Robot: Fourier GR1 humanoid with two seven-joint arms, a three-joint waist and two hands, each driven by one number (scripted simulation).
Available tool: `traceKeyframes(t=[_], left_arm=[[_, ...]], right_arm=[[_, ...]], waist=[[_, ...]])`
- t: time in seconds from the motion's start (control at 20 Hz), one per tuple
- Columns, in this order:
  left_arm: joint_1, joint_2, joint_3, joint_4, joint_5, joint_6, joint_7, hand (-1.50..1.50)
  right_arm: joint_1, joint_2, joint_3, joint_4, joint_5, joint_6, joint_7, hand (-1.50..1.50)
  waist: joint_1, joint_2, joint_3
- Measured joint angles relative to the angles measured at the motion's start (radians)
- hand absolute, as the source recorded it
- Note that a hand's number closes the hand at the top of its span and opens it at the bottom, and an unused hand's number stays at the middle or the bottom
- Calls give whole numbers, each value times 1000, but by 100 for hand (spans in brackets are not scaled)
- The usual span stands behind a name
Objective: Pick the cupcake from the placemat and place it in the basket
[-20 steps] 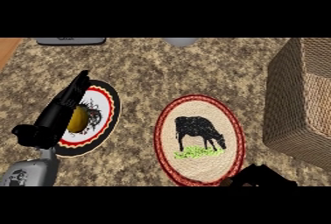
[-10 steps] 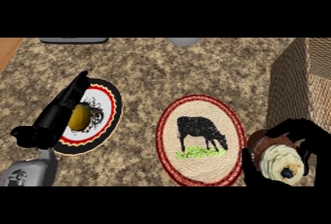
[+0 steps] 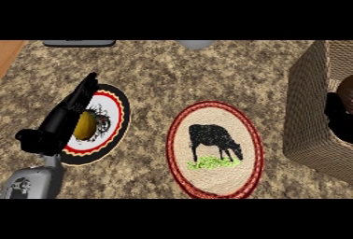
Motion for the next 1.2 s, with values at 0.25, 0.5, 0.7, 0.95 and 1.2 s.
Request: traceKeyframes(t=[0.25,0.5,0.7,0.95,1.2], left_arm=[[14,1,8,-1,8,-6,-14,0],[-7,9,19,3,15,-11,8,0],[6,5,16,-16,17,-14,9,0],[15,-11,2,-15,-2,-2,-3,0],[18,-22,-7,-23,-5,2,4,0]], right_arm=[[-60,-124,-196,157,-156,-14,-77,150],[-22,-213,-316,314,-274,-31,-211,150],[9,-265,-368,447,-320,-74,-329,150],[46,-299,-391,600,-321,-187,-501,150],[67,-329,-408,717,-320,-292,-640,150]], waist=[[0,0,0],[-2,0,0],[0,0,0],[2,1,0],[3,1,0]])
